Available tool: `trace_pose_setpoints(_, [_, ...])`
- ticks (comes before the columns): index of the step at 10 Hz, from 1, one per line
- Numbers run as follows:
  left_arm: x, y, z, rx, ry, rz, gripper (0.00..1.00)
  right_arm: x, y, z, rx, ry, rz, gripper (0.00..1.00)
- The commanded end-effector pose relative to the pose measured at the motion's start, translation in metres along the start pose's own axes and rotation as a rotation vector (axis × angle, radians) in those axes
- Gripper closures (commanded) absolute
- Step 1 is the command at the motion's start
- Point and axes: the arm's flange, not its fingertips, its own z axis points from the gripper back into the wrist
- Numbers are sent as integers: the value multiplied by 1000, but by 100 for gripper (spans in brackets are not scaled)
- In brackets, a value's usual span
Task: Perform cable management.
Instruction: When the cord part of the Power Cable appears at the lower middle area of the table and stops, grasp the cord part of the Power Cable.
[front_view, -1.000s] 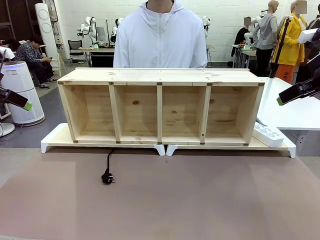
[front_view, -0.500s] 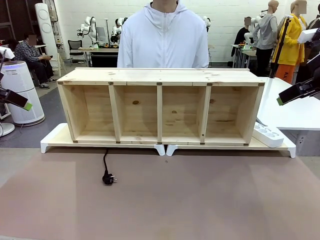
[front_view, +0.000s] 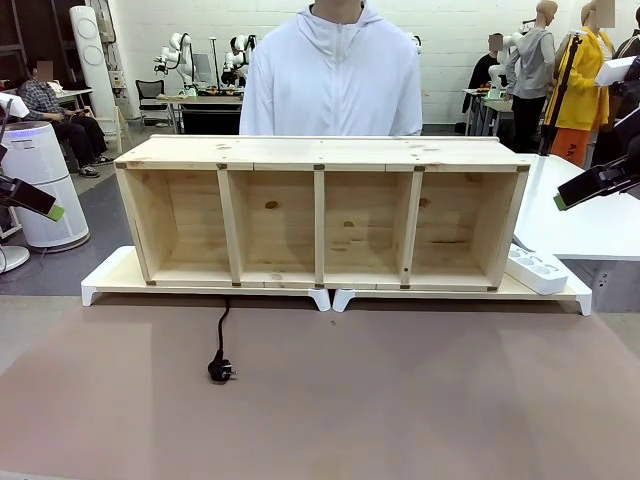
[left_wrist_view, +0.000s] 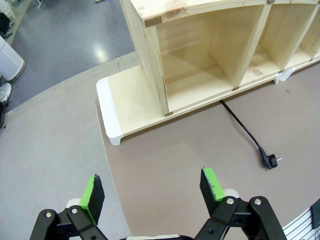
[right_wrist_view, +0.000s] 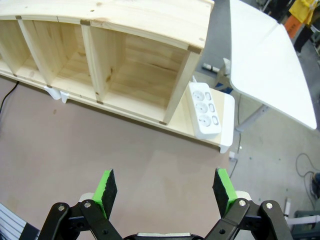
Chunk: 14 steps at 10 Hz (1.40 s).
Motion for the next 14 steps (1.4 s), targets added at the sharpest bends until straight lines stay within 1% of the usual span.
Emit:
trace_pose_setpoints(1, [-1, 1, 0, 0, 7, 4, 0, 0, -3, -1, -7, -2, 11, 0])
trace_pose_setpoints(9, [-1, 1, 0, 0, 7, 4, 0, 0, 0, 0, 0, 0, 0, 0])
trace_pose_setpoints(11, [-1, 1, 0, 0, 7, 4, 0, 38, 32, -18, 93, 25, 86, 0])
trace_pose_setpoints(12, [-1, 1, 0, 0, 7, 4, 0, 57, 60, -26, 152, 55, 178, 0])
trace_pose_setpoints(14, [-1, 1, 0, 0, 7, 4, 0, 87, 112, -39, 245, 88, 313, 0])
